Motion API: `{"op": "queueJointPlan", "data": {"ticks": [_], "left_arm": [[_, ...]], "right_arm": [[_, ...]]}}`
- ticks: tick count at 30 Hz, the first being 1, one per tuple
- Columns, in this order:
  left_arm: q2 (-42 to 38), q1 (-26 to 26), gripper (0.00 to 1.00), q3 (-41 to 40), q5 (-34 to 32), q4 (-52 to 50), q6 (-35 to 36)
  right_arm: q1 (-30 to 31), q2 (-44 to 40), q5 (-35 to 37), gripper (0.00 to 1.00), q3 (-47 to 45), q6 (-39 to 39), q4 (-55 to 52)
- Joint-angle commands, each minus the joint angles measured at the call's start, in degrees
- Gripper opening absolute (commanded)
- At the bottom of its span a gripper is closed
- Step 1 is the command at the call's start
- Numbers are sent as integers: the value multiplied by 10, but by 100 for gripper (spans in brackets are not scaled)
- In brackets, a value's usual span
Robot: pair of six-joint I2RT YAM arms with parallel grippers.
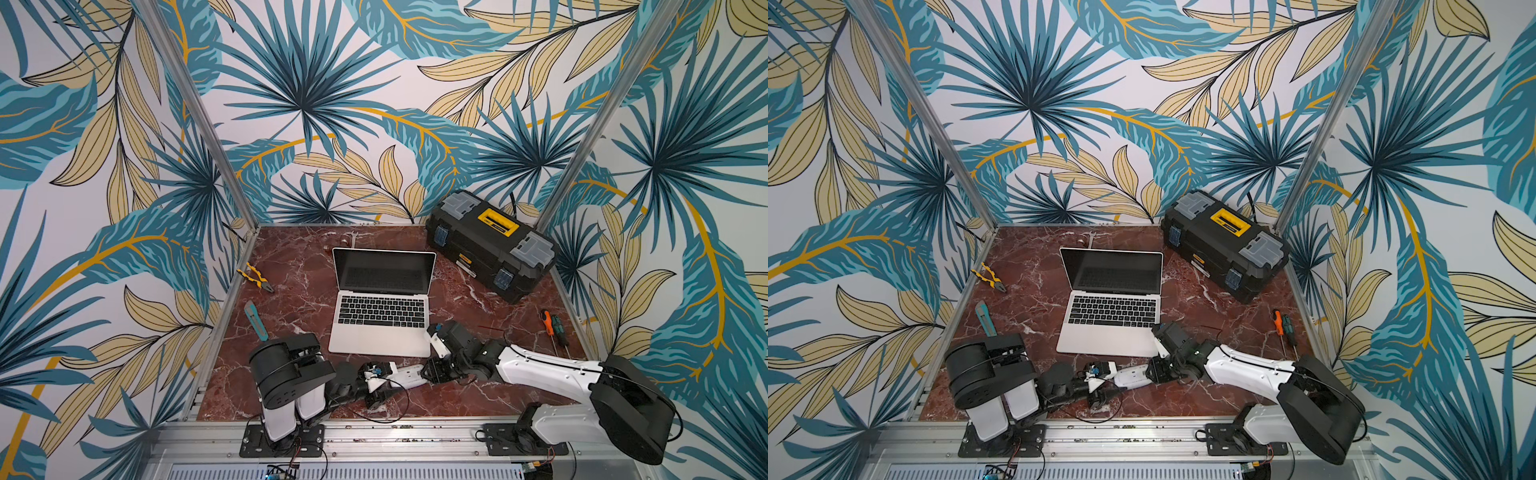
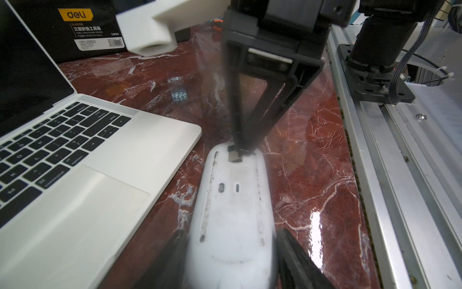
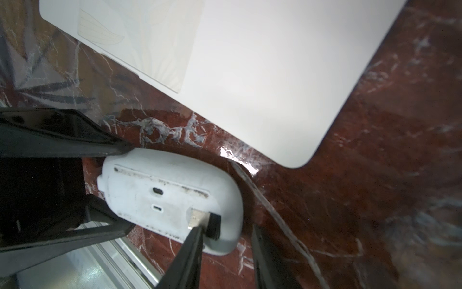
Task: Remove the wireless mouse receiver from the laptop
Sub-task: Insert the USB plug into the mouse.
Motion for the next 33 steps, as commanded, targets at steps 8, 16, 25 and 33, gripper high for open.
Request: {"op": "queueJointPlan", "data": {"ticks": [8,16,25,33], "left_arm": [[5,4,47,-2,7,-5,-2],[6,4,47,-2,7,-5,-2],[6,4,47,-2,7,-5,-2],[6,4,47,-1,8,-5,-3]], "right_arm": [[-5,37,38,35,-28,0,-35],[-5,48,32,36,-19,-9,-34],[-3,-1,22,43,12,-18,-63],[-19,-44,44,46,32,-33,-92]]}}
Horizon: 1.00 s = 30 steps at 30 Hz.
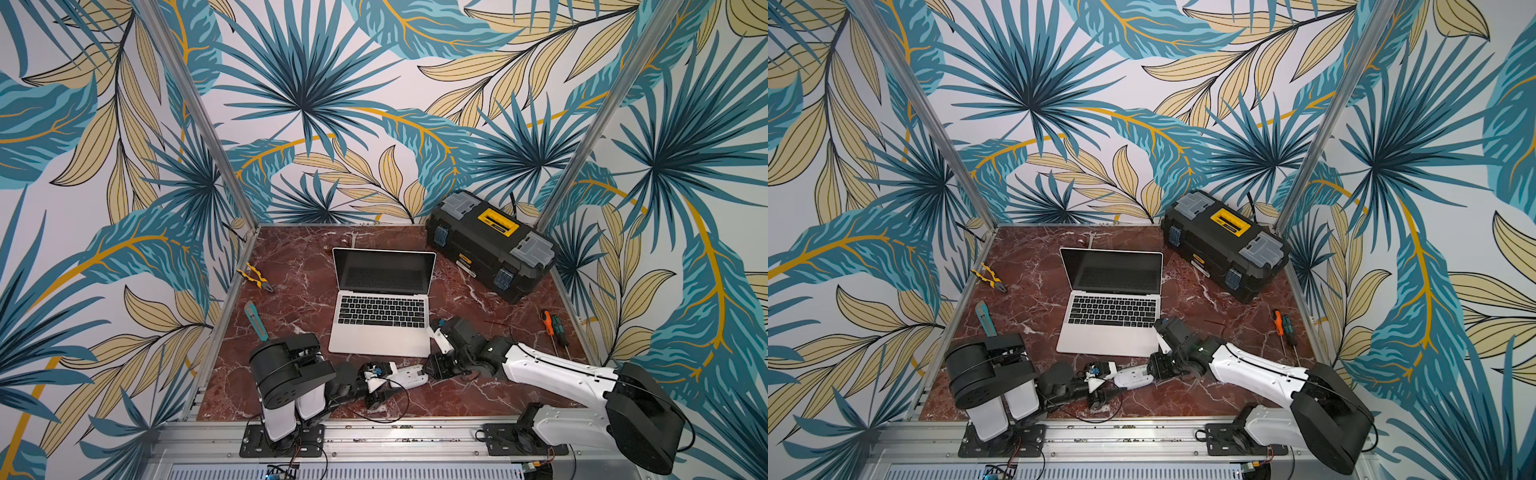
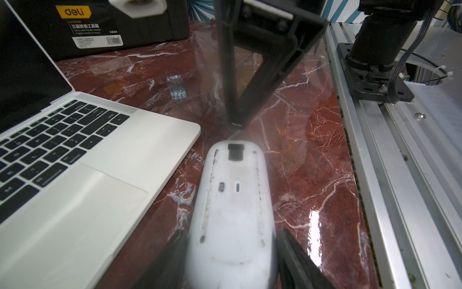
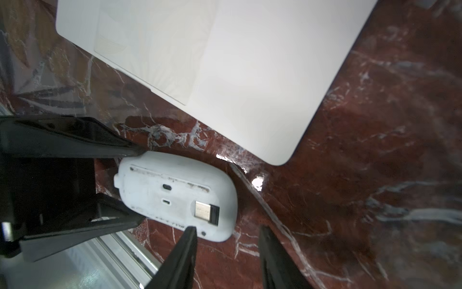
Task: Remove the wireless mouse receiver from the laptop
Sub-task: Insert the USB plug into the mouse.
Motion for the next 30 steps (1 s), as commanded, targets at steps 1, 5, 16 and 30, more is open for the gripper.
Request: {"op": "queueJointPlan", "data": {"ticks": [1,5,16,30], "left_arm": [[6,2,47,-2,6,-2,0],[6,2,47,-1,5,-1,0],[6,2,47,-1,6,-1,-1],[7,2,47,-2,5,-1,-1]], "right_arm": [[-8,0,25,45,-1,-13,-34],[-9,17,12,42,-14,-5,-18],[-8,34,-28,42,-33,10,49],[-8,51,-21,39,-53,12,61]]}}
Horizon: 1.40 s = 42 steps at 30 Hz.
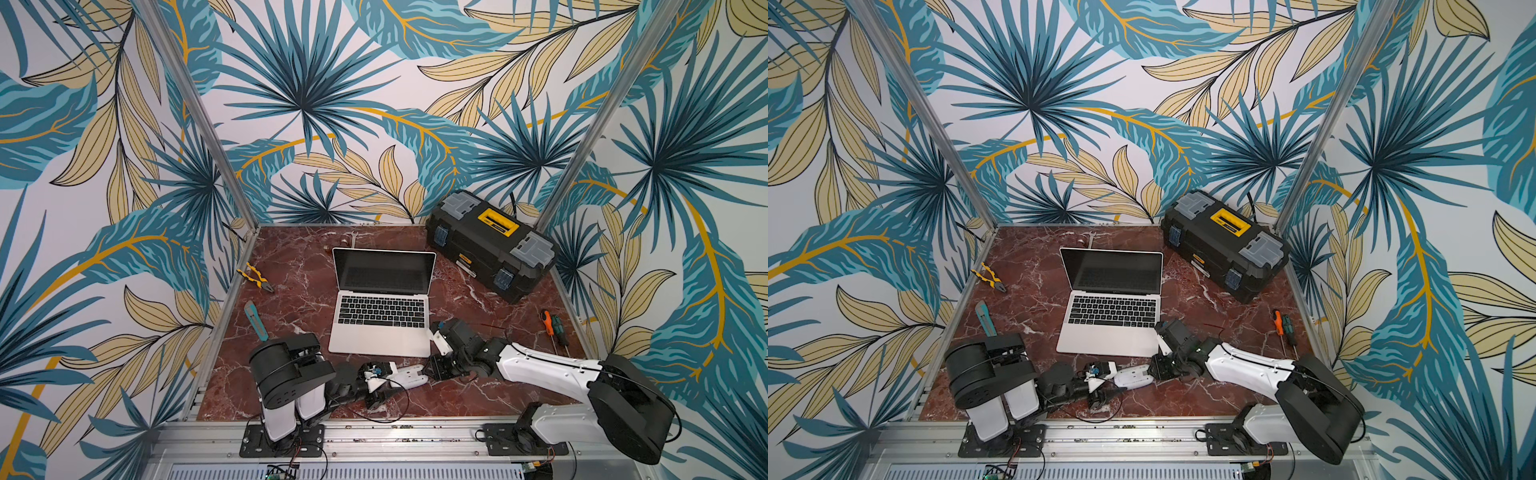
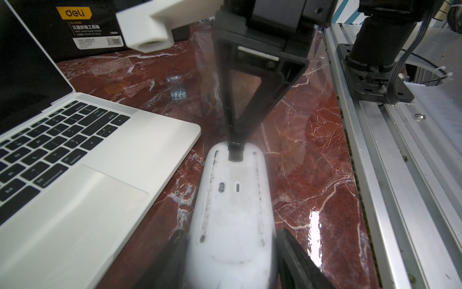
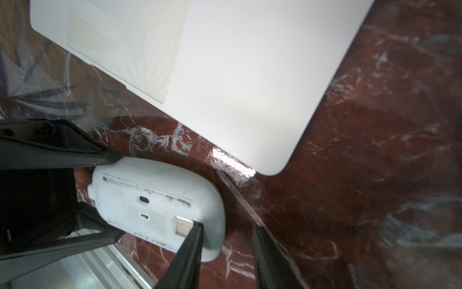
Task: Remove the wireless mouse receiver from the laptop
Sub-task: Insert the USB plug into the mouse, then pick up the mouse from the center of the board.
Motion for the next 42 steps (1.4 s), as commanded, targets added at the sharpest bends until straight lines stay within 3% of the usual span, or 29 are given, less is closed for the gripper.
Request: {"op": "queueJointPlan", "data": {"ticks": [1,19,22,28,34,38,42], "left_arm": [[7,2,47,-3,5,-1,-1],[6,2,47,-3,4,-2,-2],[4,2,47,-3,2,-1,-4],[-5,2,47,-6,-7,-2,-8],[-31,0,45,-10,-26,-7,-18],[-94,-8,43,9,-44,-97,-20],[-201,-16,42,53,-53,-280,-28]], "right_arm": [[0,9,2,39,-23,4,2],[0,19,22,38,-33,2,-3],[-1,0,18,42,-14,-18,0],[0,-64,86,52,57,-83,-29],[0,-108,106,55,58,-105,-17],[0,-124,110,55,38,-99,-13],[-2,-138,110,54,15,-92,-4]]}}
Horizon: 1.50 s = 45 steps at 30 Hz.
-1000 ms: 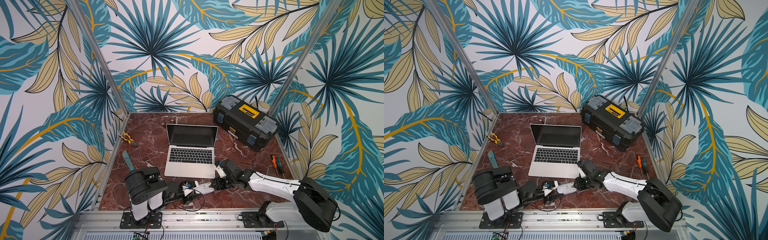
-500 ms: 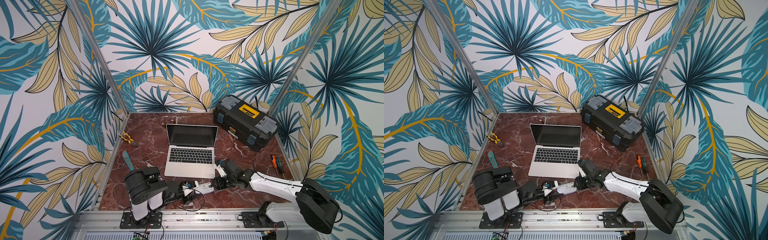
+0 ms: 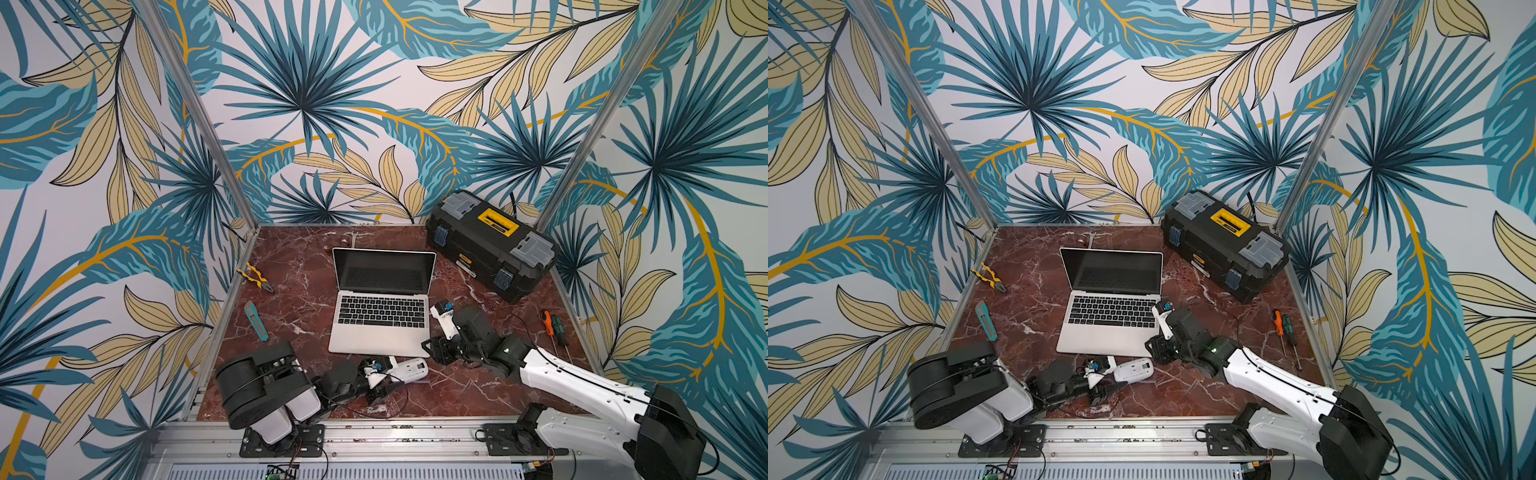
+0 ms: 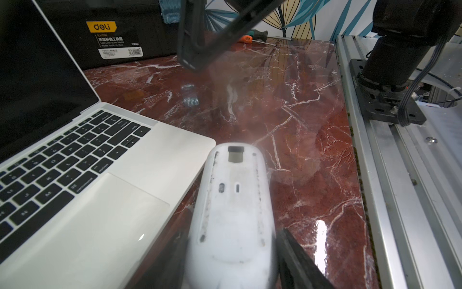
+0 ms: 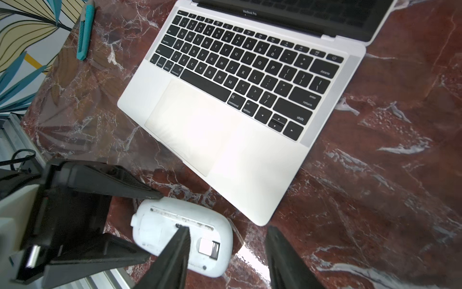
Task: Remove the wireless mouse receiver from the laptop
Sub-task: Pick up the mouse from the center of the board.
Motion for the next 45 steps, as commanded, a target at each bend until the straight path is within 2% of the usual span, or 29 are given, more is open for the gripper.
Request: {"op": "queueJointPlan", "data": {"ticks": [1,5,9,14,16,21,28,32,36,45], "left_arm": [[-87,-5,42,47,-15,-193,-17],[-199,-5,40,103,-8,-398,-29],[-260,-5,39,117,-3,-448,-44],[-271,-5,39,146,8,-521,-52],[-275,-5,38,152,12,-533,-58],[-302,-4,38,170,12,-553,-83],[-331,1,38,206,15,-636,-93],[-364,5,38,196,16,-627,-109],[-387,7,38,198,19,-634,-122],[-404,8,38,206,30,-631,-145]], "right_arm": [[1,-14,10,55,-26,-2,6],[1,-30,12,55,-31,-14,15],[1,-73,9,55,-26,-56,31],[1,-153,-11,56,-17,-133,56],[1,-187,-32,58,-23,-166,68],[3,-233,-140,62,-43,-254,78],[7,-259,-220,68,-24,-423,-9],[13,-275,-237,72,-48,-492,-24],[18,-286,-234,73,-84,-522,11],[44,-244,-175,73,-91,-544,76]]}}
